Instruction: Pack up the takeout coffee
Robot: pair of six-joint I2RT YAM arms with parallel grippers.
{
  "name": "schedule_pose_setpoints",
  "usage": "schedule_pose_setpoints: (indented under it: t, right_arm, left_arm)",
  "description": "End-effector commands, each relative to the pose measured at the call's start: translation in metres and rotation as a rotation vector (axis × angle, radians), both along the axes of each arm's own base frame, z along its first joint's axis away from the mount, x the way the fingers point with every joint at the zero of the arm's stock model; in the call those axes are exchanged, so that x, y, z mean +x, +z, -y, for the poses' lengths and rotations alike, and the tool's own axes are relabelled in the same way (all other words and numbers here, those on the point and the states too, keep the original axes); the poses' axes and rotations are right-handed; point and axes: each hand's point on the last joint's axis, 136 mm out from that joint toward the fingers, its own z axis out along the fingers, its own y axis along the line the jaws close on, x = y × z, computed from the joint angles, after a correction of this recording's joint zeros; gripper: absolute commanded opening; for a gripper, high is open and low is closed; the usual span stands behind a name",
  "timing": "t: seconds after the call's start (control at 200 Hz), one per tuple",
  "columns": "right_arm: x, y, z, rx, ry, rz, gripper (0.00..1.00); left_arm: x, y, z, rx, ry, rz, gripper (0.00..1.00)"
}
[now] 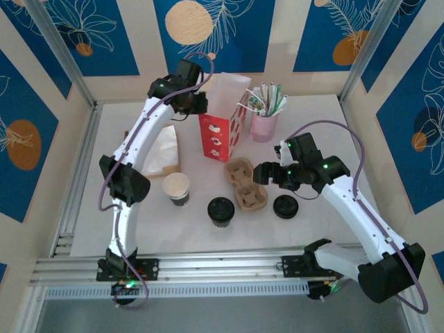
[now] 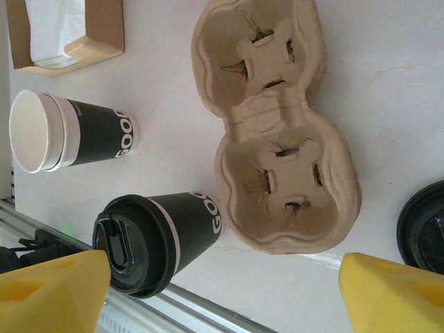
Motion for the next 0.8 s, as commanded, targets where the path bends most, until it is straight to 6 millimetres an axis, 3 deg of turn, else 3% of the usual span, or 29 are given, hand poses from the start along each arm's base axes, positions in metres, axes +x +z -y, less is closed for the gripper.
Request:
schedule_pose_setpoints:
  t: [0.0, 0.145, 0.19, 0.5, 0.795]
  right_arm:
    - [-0.007, -0.001, 0.0, 0.009, 0.021, -0.017, 0.87]
    - [-0.006, 0.0, -0.001, 0.01, 0.03, -0.014, 0.93]
    - [-0.006, 0.0, -0.001, 0.01, 0.031, -0.014, 1.0]
    - [0.002, 0.008, 0.002, -0.002, -0.005, 0.012, 0.99]
    - [0.011, 0.002, 0.0, -0.038, -0.019, 0.021, 0.99]
  left_arm:
    - [-0.02, 0.025, -0.008, 0.011, 0.049, 0.032, 0.12]
    - [-0.035, 0.032, -0.015, 0.013, 0.114, 0.05, 0.0]
    - [-0.04, 0.033, -0.018, 0.012, 0.138, 0.056, 0.0]
    - [-0.087, 0.029, -0.035, -0.01, 0.293, 0.049, 0.0]
    - [-0.128, 0.015, -0.033, -0.141, 0.413, 0.007, 0.0]
